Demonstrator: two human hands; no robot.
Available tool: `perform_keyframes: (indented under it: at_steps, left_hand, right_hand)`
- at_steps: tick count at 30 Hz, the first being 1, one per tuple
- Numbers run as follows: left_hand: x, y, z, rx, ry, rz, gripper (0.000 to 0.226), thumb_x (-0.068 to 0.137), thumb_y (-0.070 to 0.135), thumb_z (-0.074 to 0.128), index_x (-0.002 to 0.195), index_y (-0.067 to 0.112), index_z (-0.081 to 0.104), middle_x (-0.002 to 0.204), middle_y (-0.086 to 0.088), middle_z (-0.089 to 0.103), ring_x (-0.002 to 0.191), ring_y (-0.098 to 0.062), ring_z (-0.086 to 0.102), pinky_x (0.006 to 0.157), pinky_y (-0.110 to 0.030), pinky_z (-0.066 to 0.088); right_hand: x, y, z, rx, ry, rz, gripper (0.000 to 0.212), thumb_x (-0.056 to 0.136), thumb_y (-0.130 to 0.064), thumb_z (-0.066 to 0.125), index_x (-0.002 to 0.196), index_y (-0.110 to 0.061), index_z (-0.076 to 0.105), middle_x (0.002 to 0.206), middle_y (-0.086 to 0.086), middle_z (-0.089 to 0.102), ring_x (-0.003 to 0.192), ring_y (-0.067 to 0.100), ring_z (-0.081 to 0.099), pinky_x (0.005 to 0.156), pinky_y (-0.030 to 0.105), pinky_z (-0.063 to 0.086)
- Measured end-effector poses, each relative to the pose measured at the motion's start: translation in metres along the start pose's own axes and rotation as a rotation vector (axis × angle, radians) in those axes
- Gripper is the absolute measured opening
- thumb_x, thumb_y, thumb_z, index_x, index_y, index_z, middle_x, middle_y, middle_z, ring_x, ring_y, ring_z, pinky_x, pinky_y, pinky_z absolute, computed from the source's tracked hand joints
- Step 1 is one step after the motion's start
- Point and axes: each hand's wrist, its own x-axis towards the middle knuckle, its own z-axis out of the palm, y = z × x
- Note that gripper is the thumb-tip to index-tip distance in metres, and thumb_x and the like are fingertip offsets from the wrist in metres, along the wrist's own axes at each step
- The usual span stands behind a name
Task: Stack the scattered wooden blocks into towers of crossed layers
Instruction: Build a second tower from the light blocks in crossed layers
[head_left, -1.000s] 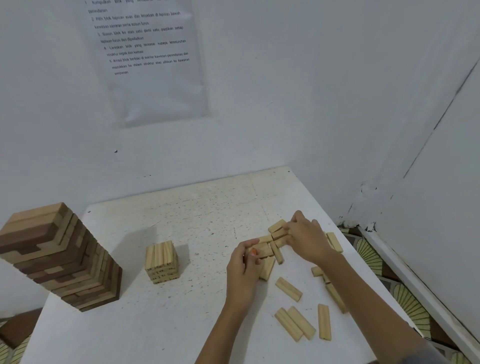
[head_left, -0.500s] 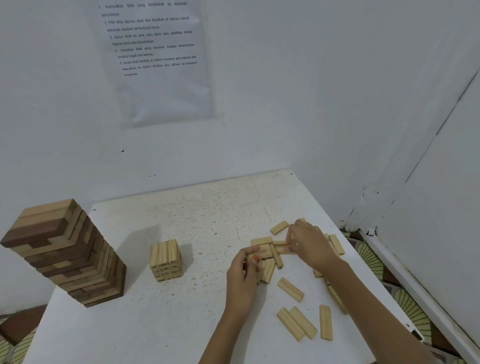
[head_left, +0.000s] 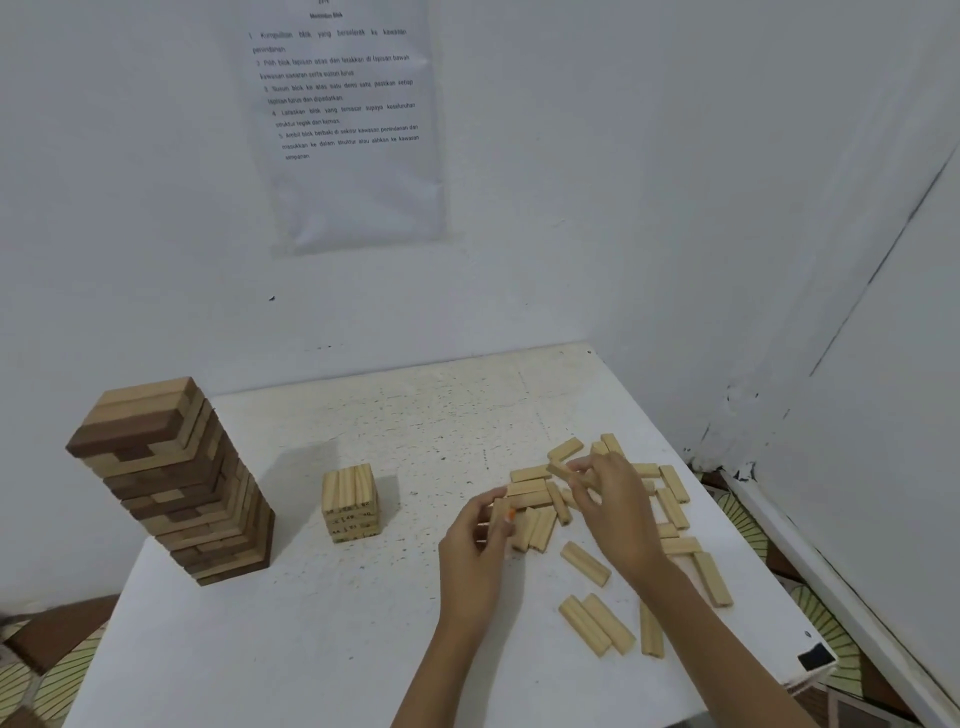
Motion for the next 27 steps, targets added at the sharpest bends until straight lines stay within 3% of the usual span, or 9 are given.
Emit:
perform_keyframes:
  at_steps: [5,9,11,12,15,20,23,25,27]
  left_hand:
    - [-0.008,-0.007,-0.014,0.053,0.084,-0.004,0.024,0.096,0.021,0.057,0.118,0.03,0.062,0.108,0.004,0.054,0.096,-0.009,0.059,0.086,-0.036,0.055]
    - [-0.02,-0.007,-0.034,0.031,0.135,-0.03,0.028,0.098,0.019,0.054,0.121,0.035,0.055,0.113,0.006,0.052,0.1,-0.005,0.056,0.084,-0.022,0.051]
    - [-0.026,-0.01,-0.046,0.007,0.187,-0.056,0.026,0.097,0.023,0.056,0.121,0.034,0.057,0.112,0.005,0.057,0.1,-0.006,0.057,0.078,-0.017,0.048]
    - [-0.029,-0.012,-0.052,-0.007,0.213,-0.073,0.026,0.096,0.024,0.059,0.121,0.032,0.059,0.109,0.004,0.06,0.098,-0.007,0.058,0.076,-0.016,0.048]
    - [-0.034,-0.017,-0.07,-0.003,0.26,-0.087,0.027,0.091,0.014,0.065,0.117,0.022,0.064,0.099,0.0,0.067,0.09,-0.008,0.062,0.067,-0.009,0.047]
    - [-0.039,-0.024,-0.095,0.049,0.278,-0.106,0.025,0.089,0.011,0.067,0.112,0.02,0.068,0.094,0.004,0.069,0.087,-0.01,0.063,0.069,-0.015,0.049]
    - [-0.038,-0.03,-0.104,0.081,0.244,-0.16,0.026,0.089,0.013,0.067,0.115,0.019,0.068,0.098,-0.002,0.066,0.089,-0.016,0.063,0.076,-0.024,0.051]
    - [-0.039,-0.032,-0.107,0.114,0.215,-0.178,0.026,0.09,0.012,0.066,0.115,0.019,0.068,0.099,-0.003,0.065,0.09,-0.014,0.062,0.076,-0.021,0.05]
    - [-0.04,-0.034,-0.106,0.139,0.211,-0.18,0.027,0.089,0.01,0.066,0.116,0.017,0.067,0.099,-0.002,0.066,0.091,-0.012,0.062,0.075,-0.016,0.048]
  right_hand:
    - [-0.029,-0.039,0.009,0.35,-0.115,0.138,0.008,0.096,-0.016,0.057,0.104,-0.014,0.058,0.073,-0.005,0.051,0.06,0.001,0.045,0.052,0.009,0.038]
    - [-0.048,-0.061,0.022,0.519,-0.146,0.22,0.004,0.089,-0.014,0.067,0.09,-0.017,0.068,0.081,-0.016,0.061,0.08,-0.006,0.058,0.067,0.004,0.041]
    - [-0.057,-0.069,0.031,0.607,-0.179,0.288,0.004,0.089,-0.015,0.068,0.09,-0.017,0.07,0.083,-0.023,0.062,0.09,-0.016,0.056,0.068,-0.002,0.037]
    - [-0.061,-0.072,0.036,0.624,-0.208,0.297,0.004,0.09,-0.016,0.067,0.091,-0.017,0.071,0.089,-0.022,0.065,0.095,-0.012,0.057,0.067,-0.003,0.036]
    - [-0.07,-0.08,0.051,0.634,-0.291,0.296,0.007,0.091,-0.015,0.066,0.097,-0.017,0.069,0.101,-0.015,0.065,0.098,0.0,0.058,0.069,-0.002,0.038]
    - [-0.075,-0.086,0.069,0.524,-0.342,0.212,0.024,0.085,-0.007,0.072,0.102,-0.018,0.06,0.079,0.0,0.053,0.069,0.006,0.048,0.062,0.01,0.041]
    - [-0.07,-0.087,0.074,0.433,-0.431,0.131,0.021,0.085,-0.004,0.07,0.099,-0.018,0.063,0.085,-0.009,0.058,0.082,0.008,0.055,0.072,0.011,0.045]
    - [-0.066,-0.088,0.077,0.416,-0.492,0.076,0.024,0.085,-0.001,0.069,0.098,-0.021,0.067,0.093,-0.01,0.06,0.092,0.011,0.057,0.084,0.02,0.05]
    - [-0.063,-0.089,0.08,0.358,-0.494,0.034,0.025,0.086,-0.009,0.071,0.106,-0.022,0.066,0.095,-0.009,0.052,0.095,0.012,0.054,0.085,0.013,0.045]
